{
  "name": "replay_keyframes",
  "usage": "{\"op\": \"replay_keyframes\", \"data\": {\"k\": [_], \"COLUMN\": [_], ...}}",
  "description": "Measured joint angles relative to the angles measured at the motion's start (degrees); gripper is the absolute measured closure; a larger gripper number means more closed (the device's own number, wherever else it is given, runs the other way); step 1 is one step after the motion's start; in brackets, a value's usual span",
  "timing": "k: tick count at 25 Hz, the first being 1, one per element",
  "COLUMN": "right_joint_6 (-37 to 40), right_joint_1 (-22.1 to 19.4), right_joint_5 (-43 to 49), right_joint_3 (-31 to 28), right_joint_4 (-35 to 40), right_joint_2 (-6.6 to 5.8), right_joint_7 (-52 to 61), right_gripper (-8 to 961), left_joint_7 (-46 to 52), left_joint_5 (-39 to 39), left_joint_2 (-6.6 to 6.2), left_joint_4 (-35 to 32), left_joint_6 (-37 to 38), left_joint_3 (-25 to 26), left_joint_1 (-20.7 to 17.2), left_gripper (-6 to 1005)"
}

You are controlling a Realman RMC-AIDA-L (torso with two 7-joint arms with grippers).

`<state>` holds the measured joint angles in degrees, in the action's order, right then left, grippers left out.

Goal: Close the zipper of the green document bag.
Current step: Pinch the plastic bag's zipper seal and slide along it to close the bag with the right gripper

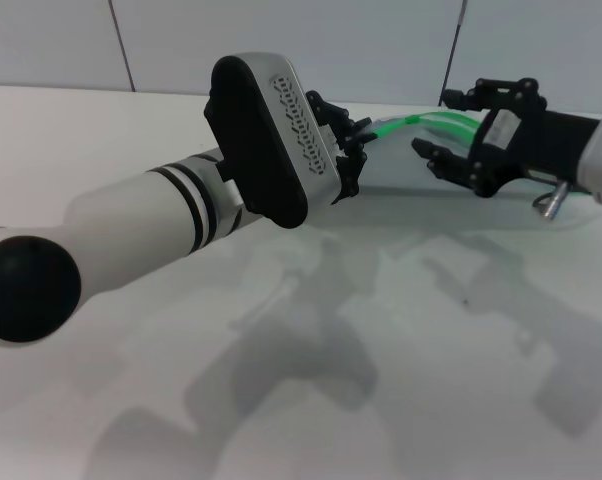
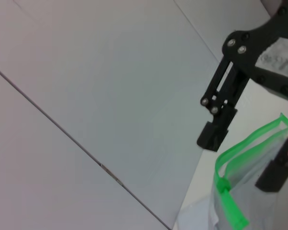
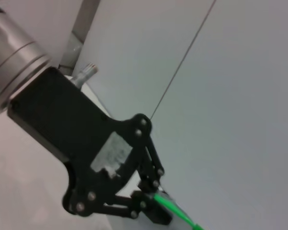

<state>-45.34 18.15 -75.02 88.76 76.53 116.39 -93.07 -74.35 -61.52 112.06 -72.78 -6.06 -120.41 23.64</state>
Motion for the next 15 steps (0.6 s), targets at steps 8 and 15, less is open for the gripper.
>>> {"op": "replay_keyframes", "data": {"k": [8,15], "right_joint_6": [11.23,12.79], "right_joint_1": [-3.27,-3.82], "right_joint_5": [0.51,0.50], "right_joint_3": [7.92,9.82], "right_joint_4": [3.70,4.04], "right_joint_2": [0.04,0.08], "right_joint_7": [-3.72,-5.97], "right_gripper": [381,380], "left_joint_7": [0.11,0.17], "left_joint_5": [0.00,-0.26], "left_joint_2": [0.00,0.00], "left_joint_4": [0.00,0.00], "left_joint_6": [0.00,0.00], "left_joint_3": [0.11,0.14], "left_joint_1": [-0.06,-0.04], "left_gripper": [947,947]}}
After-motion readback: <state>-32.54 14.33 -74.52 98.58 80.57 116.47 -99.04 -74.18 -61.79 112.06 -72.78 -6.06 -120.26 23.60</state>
